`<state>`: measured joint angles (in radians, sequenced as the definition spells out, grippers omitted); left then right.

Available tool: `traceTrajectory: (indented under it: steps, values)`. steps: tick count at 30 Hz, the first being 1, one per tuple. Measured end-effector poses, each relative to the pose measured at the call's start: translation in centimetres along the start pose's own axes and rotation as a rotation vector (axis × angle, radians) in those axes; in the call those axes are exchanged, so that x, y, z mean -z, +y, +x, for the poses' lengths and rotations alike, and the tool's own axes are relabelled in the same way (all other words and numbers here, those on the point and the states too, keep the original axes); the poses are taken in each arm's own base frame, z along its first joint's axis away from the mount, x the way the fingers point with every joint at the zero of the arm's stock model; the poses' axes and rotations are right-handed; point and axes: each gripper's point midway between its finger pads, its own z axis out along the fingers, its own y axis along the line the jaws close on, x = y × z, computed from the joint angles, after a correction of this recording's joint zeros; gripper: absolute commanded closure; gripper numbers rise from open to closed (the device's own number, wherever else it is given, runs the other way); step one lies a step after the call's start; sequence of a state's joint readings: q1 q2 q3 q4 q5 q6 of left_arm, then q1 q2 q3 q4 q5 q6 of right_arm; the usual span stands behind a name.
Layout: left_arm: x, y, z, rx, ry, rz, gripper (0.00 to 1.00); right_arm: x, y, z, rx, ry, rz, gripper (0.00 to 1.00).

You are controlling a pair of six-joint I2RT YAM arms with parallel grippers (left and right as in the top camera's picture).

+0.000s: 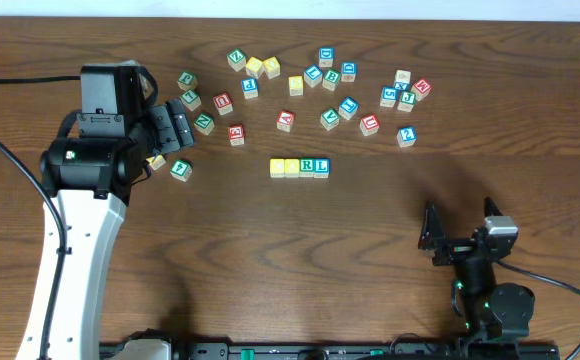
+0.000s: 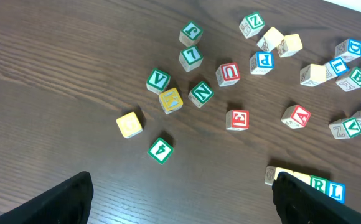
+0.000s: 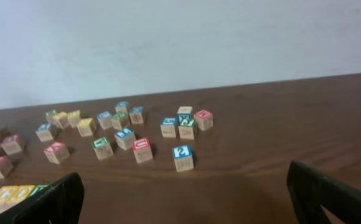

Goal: Spell out CORL

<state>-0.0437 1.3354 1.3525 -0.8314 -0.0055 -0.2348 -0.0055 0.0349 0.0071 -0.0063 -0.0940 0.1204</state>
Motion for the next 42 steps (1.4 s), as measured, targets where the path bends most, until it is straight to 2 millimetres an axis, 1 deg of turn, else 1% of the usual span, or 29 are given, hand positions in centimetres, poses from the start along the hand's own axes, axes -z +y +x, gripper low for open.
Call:
traceTrajectory:
  steps: [4,42]
  values:
    - [0.00,0.00,0.02,0.000,0.001,0.000,0.09,0.14,-0.11,0.95,-0.004,0.037,0.005,0.01]
    - [0.00,0.09,-0.02,-0.002,-0.001,-0.005,0.09,0.15,-0.10,0.91,-0.003,0.035,0.005,0.01]
